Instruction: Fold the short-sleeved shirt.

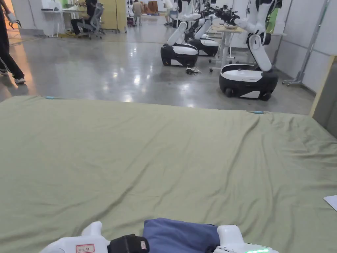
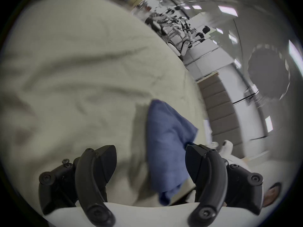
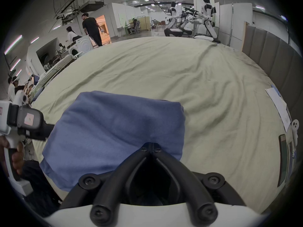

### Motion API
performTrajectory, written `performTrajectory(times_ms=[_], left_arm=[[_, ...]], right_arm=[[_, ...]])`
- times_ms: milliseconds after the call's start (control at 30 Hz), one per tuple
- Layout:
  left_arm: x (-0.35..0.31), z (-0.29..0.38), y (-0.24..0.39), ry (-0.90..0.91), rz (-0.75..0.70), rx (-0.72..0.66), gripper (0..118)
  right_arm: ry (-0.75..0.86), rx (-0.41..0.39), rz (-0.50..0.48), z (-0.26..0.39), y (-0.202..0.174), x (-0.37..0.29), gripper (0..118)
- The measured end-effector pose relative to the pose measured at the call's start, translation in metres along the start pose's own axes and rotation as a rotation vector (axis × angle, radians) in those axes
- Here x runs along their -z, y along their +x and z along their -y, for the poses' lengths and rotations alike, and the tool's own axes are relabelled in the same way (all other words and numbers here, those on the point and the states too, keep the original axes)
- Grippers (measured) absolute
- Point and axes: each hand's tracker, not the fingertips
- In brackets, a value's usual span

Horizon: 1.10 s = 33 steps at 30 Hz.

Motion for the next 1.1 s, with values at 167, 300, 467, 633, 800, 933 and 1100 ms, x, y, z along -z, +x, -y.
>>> performTrajectory(times_ms=[167, 300, 467, 633, 800, 933, 1100], left_arm=[[0.063, 0.017, 0.019, -0.097, 0.149, 0.035, 86], [0.083, 0.014, 0.034, -0.081, -0.066, 0.145, 21], [0.063, 0.005, 0.044, -0.103, -0.074, 0.204, 21], [0.009, -0.024, 0.041, -0.033, -0.116, 0.286, 21], [-0.074, -0.077, -0.008, 0.040, -0.268, 0.336, 21], [-0.136, -0.122, -0.072, 0.012, -0.393, 0.327, 21], [-0.217, -0.184, -0.148, 0.035, -0.584, 0.293, 22]], right_arm=[[-0.001, -0.022, -0.011, -0.002, 0.004, -0.001, 2], [0.034, -0.013, -0.065, 0.002, 0.011, -0.008, 2], [0.071, -0.034, -0.068, 0.002, 0.005, -0.024, 2], [0.096, -0.051, -0.078, -0.003, -0.010, -0.037, 2], [0.101, -0.069, -0.087, -0.015, -0.033, -0.038, 2], [0.100, -0.085, -0.096, -0.022, -0.057, -0.034, 2], [0.095, -0.109, -0.119, -0.030, -0.092, -0.026, 2]])
